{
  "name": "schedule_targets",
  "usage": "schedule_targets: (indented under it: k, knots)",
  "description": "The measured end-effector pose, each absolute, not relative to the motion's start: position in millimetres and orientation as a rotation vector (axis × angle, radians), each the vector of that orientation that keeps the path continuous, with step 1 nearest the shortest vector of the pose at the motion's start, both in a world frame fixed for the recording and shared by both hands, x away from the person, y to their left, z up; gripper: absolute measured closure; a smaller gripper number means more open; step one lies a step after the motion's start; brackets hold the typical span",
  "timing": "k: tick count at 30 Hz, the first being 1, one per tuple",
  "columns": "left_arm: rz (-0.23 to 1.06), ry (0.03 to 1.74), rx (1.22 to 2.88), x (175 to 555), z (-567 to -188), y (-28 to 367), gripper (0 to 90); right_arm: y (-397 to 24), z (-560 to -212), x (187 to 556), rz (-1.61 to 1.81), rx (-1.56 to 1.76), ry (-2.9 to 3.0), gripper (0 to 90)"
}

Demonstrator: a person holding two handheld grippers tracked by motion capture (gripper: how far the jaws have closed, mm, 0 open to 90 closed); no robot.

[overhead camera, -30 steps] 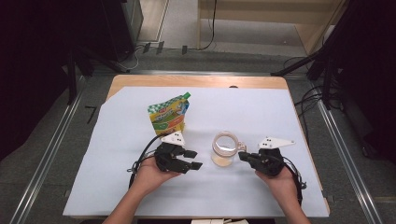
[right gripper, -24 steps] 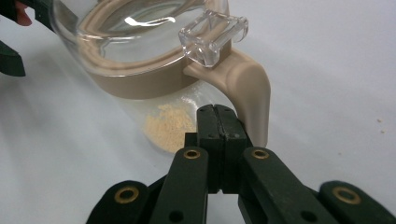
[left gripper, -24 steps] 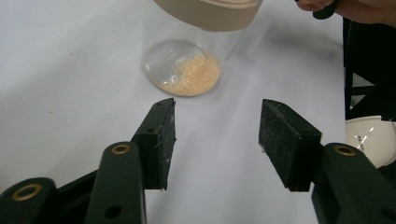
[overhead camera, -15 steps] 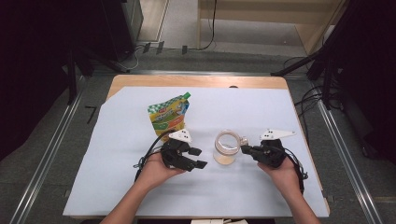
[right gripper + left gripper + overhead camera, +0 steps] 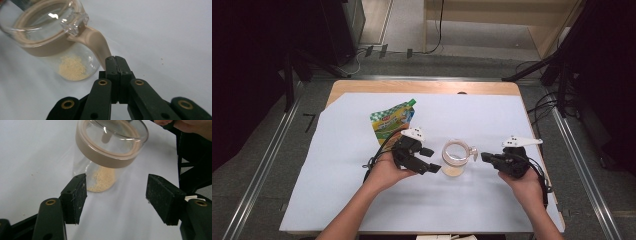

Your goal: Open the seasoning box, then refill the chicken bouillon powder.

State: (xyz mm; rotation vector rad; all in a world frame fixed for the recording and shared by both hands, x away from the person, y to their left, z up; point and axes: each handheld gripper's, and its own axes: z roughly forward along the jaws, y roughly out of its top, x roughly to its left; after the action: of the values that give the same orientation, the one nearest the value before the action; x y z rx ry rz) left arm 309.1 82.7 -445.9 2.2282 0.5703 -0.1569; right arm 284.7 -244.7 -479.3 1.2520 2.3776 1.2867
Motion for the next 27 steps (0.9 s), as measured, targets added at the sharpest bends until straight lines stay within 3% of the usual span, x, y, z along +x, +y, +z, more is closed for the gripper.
schedule_targets:
  k: [10, 20, 27]
  knots:
    - [-0.139, 0.537, 2.251, 320, -445, 65, 23.5, -232, -486, 297, 1.247, 1.267, 2.38, 90.0]
    - [-0.122, 0.507, 2.275, 323, -452, 49, 22.3, -229, -488, 296, 1.23, 1.272, 2.365, 90.0]
    - [-0.009, 0.435, 2.301, 320, -457, 39, 16.6, -228, -488, 297, 1.231, 1.286, 2.363, 90.0]
